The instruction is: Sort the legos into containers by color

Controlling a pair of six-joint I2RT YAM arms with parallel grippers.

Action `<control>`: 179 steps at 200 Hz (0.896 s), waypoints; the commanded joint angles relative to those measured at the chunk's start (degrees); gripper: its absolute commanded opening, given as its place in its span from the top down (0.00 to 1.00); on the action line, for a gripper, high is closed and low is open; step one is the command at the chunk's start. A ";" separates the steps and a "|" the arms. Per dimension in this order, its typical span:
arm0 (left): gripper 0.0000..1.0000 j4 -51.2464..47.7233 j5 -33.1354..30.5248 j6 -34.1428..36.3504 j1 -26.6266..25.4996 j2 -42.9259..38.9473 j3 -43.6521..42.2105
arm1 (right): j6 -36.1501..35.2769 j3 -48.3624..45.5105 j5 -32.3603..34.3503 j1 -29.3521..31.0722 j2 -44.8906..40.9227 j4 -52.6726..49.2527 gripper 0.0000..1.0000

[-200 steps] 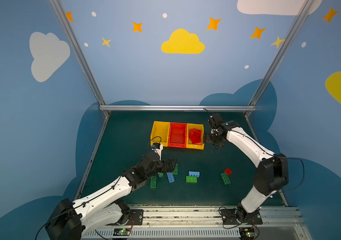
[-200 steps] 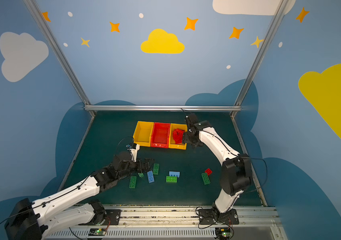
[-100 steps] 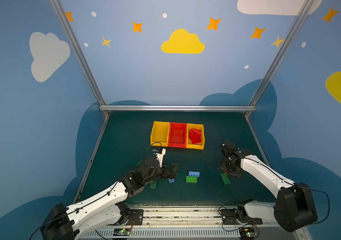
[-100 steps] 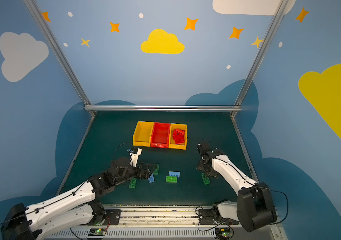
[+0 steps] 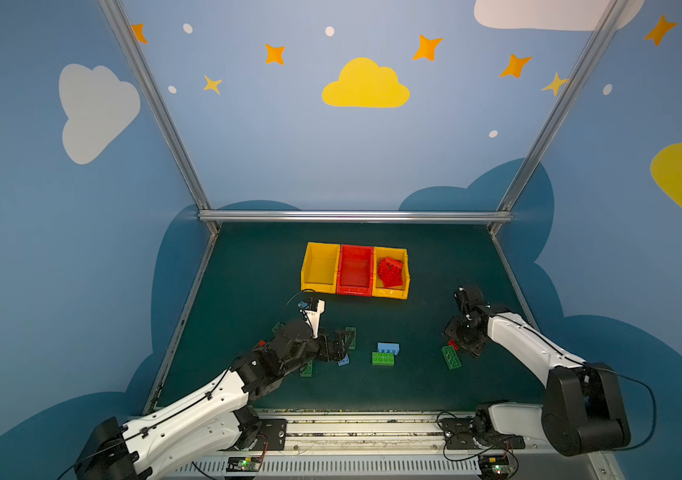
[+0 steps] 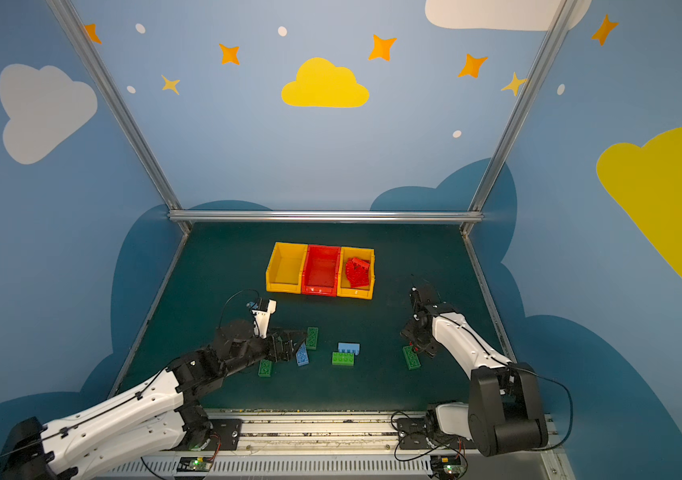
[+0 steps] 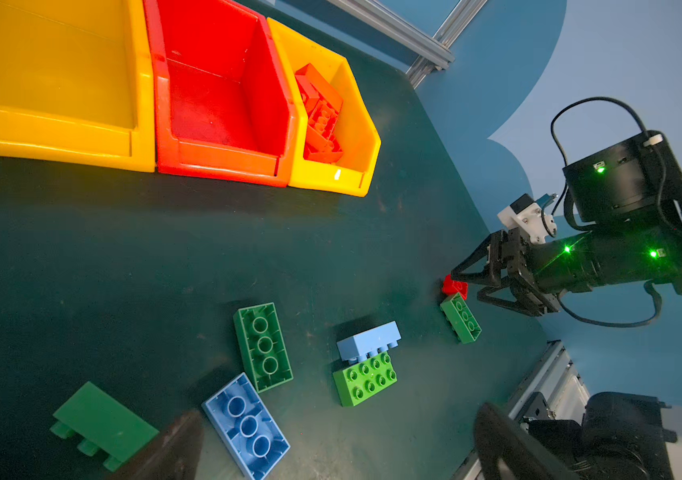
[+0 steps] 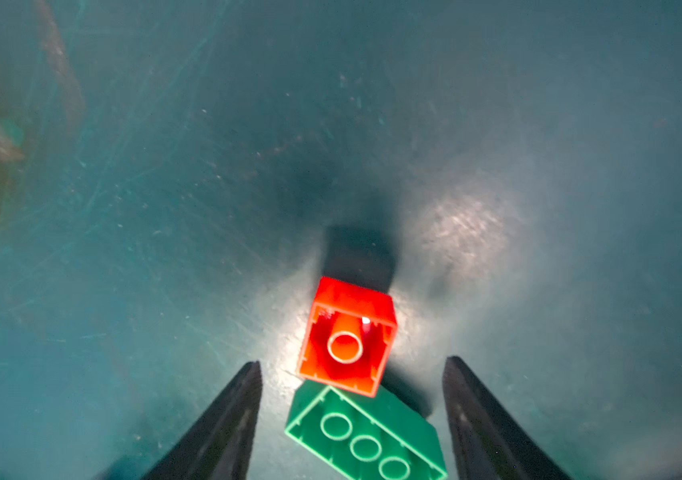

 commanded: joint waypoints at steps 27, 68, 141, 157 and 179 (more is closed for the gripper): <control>0.00 0.33 -0.56 0.31 -0.07 2.50 1.05 | -0.92 -1.34 -2.90 -1.33 2.75 3.13 0.45; 0.00 0.66 -0.91 0.57 -0.04 3.86 1.52 | -2.59 -0.70 -2.44 -1.51 4.46 3.22 0.66; 0.00 0.30 -5.28 1.40 0.04 5.78 2.70 | -7.87 11.87 -5.66 0.98 5.50 0.66 0.72; 0.00 0.05 -6.57 2.21 0.26 6.09 3.00 | -9.14 18.67 -5.48 2.55 8.70 -0.77 0.72; 0.00 -0.54 -7.57 2.72 0.91 6.85 3.50 | -10.78 29.22 -5.95 5.46 15.01 -2.10 0.72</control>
